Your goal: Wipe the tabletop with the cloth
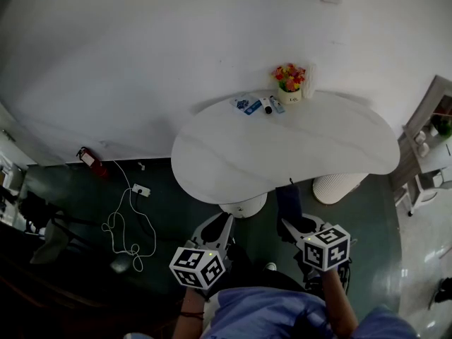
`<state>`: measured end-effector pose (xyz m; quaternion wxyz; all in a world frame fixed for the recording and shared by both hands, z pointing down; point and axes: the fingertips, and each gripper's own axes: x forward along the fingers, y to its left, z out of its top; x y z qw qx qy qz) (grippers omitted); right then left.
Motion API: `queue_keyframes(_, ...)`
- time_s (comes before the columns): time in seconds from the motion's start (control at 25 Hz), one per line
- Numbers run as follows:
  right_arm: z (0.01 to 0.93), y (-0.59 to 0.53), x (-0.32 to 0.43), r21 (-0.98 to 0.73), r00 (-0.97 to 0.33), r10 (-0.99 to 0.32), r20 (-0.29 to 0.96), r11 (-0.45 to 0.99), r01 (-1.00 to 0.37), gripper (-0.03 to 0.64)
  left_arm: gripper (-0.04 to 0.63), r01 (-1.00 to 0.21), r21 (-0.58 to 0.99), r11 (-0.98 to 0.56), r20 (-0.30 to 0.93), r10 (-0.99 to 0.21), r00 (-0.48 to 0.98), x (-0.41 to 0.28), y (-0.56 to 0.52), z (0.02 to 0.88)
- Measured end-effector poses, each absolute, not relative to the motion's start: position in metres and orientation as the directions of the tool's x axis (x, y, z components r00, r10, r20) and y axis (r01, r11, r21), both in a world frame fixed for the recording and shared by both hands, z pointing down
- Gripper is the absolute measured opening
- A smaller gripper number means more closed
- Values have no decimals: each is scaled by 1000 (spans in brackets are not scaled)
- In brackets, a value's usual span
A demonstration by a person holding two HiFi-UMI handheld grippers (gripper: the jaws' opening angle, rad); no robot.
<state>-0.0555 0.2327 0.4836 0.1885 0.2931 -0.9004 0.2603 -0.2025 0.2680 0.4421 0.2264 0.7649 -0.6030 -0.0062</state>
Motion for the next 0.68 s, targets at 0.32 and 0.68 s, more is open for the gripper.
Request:
queue_keyframes(0.32,482,241,-52,-374,-773,-409,485,702,-606,83,58,-921,356,-160,275,-923,267,-194,276,447)
queue_keyframes(0.68,482,240,-48,-383,-777,-407,480,700,-603,83,58,-923,351,-161,290,-918,270,-189,274,450)
